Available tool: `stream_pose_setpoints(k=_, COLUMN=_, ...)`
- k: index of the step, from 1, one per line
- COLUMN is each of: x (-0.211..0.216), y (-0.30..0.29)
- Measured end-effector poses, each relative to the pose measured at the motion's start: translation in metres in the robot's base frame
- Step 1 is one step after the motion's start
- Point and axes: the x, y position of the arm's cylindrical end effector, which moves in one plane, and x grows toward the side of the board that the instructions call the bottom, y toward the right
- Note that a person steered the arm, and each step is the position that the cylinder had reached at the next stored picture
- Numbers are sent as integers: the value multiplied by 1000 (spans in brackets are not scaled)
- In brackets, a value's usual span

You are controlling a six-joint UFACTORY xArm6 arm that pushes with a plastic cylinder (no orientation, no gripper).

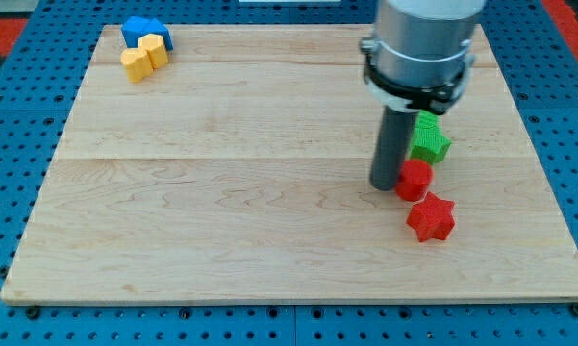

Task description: Slide the blue cube into the top side of the green circle

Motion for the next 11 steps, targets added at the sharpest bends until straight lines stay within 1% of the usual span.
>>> stream_pose_setpoints(k=2, x=0, y=5)
stream_pose_setpoints(k=3, x=-8, y=-41)
stream_pose_setpoints(k=4, x=-28, y=-106)
stream_pose_setpoints(k=5, x=-72, y=-173)
stream_pose_setpoints(k=6, x=-95, y=-253)
stream_pose_setpoints(k=7, x=-127, y=-348)
stream_pose_setpoints(k=8, x=-175, y=-417)
stream_pose_setpoints(k=9, x=-180, y=-421)
stream_pose_setpoints(k=11, x=-279, y=-411)
